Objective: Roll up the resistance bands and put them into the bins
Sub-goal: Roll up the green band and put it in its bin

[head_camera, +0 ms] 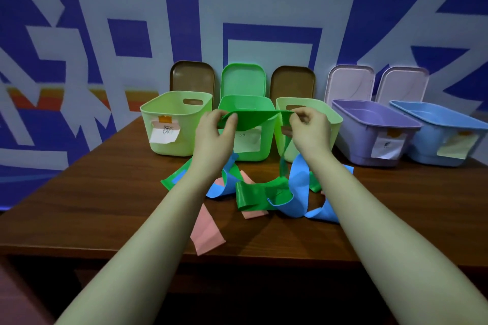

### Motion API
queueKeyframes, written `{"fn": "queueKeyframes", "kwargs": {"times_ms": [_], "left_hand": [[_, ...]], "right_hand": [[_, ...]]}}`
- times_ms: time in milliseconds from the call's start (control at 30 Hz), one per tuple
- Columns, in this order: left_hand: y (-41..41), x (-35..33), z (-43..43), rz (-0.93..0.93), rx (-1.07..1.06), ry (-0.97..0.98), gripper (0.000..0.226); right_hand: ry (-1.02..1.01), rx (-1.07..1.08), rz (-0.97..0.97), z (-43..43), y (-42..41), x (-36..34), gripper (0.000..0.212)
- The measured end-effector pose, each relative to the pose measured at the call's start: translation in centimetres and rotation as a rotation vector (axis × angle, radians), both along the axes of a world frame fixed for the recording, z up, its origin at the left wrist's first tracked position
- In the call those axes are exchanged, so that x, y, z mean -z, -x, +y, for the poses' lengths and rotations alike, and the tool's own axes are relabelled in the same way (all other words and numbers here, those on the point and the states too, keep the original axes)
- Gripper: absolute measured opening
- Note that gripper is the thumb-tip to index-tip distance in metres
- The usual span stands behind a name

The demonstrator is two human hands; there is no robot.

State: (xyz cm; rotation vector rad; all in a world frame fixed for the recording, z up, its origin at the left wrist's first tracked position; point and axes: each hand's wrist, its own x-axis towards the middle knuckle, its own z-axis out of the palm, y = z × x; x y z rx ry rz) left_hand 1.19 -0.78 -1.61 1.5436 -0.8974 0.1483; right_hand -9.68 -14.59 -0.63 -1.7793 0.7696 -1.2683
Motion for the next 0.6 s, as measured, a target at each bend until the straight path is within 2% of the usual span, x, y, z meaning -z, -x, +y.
{"fn": "queueKeyframes", "kwargs": {"times_ms": [67,200,267,333,400,500,600], "left_hand": [[0.0,-0.3,0.6,0.083,0.043,0.056,0.015],[-0.4,-1.0,1.9,0.247,0.068,0.194,0.018],[-0.5,-1.2,2.4,0.323,0.108,0.267,0.016],[-0.5,-1.5,2.9,0.365,0.148,0.31,0.011],[-0.5,-1.7,3.2,0.375,0.194,0.323,0.009],[-0.3,-1.9,3.2,0.354,0.274,0.265,0.011],[0.0,-2.0,3.2,0.316,0.334,0.247,0.015]], "right_hand": [[0.007,-0.021,0.037,0.2,0.0,0.3,0.012],[0.027,-0.213,0.186,1.2,0.1,1.1,0.019],[0.034,-0.303,0.287,1.7,0.3,1.5,0.016],[0.023,-0.388,0.389,2.1,0.5,1.8,0.01],[0.026,-0.431,0.451,2.5,0.7,1.4,0.018],[0.006,-0.541,0.371,3.8,0.8,0.3,0.032],[-0.046,-0.647,0.298,5.1,0.8,-0.5,0.032]]}}
